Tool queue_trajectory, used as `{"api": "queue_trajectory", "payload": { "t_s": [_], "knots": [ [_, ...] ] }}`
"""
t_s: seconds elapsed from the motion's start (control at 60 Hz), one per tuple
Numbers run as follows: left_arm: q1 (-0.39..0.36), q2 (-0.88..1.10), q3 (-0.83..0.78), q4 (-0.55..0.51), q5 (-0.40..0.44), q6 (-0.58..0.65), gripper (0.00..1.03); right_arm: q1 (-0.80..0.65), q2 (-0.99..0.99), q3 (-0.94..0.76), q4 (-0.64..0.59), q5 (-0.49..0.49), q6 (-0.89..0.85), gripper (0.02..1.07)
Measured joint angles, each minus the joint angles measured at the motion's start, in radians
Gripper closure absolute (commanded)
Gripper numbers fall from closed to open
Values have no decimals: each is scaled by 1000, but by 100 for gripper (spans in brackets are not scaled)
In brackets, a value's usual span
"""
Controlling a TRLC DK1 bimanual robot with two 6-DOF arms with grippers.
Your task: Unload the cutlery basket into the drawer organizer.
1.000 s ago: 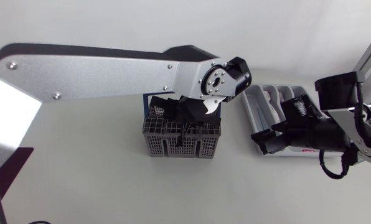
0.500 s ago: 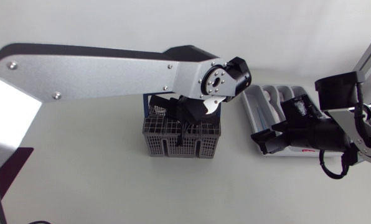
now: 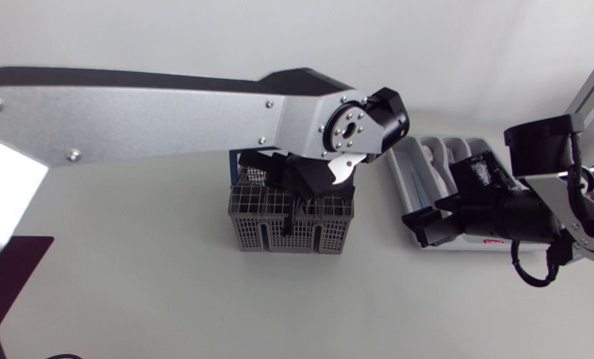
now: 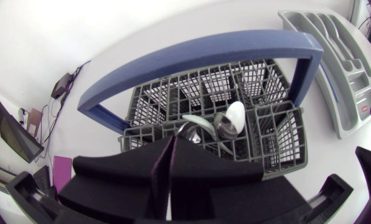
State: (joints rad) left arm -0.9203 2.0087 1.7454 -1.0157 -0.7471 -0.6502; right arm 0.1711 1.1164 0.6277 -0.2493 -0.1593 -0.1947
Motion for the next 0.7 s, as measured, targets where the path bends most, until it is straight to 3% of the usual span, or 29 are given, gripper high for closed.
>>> {"api": "queue_trajectory", "payload": {
  "t_s": [0.7],
  "knots": [
    [-46, -122, -66, 3, -173, 28, 92, 14, 0, -2, 9, 29, 0, 14]
  ]
}}
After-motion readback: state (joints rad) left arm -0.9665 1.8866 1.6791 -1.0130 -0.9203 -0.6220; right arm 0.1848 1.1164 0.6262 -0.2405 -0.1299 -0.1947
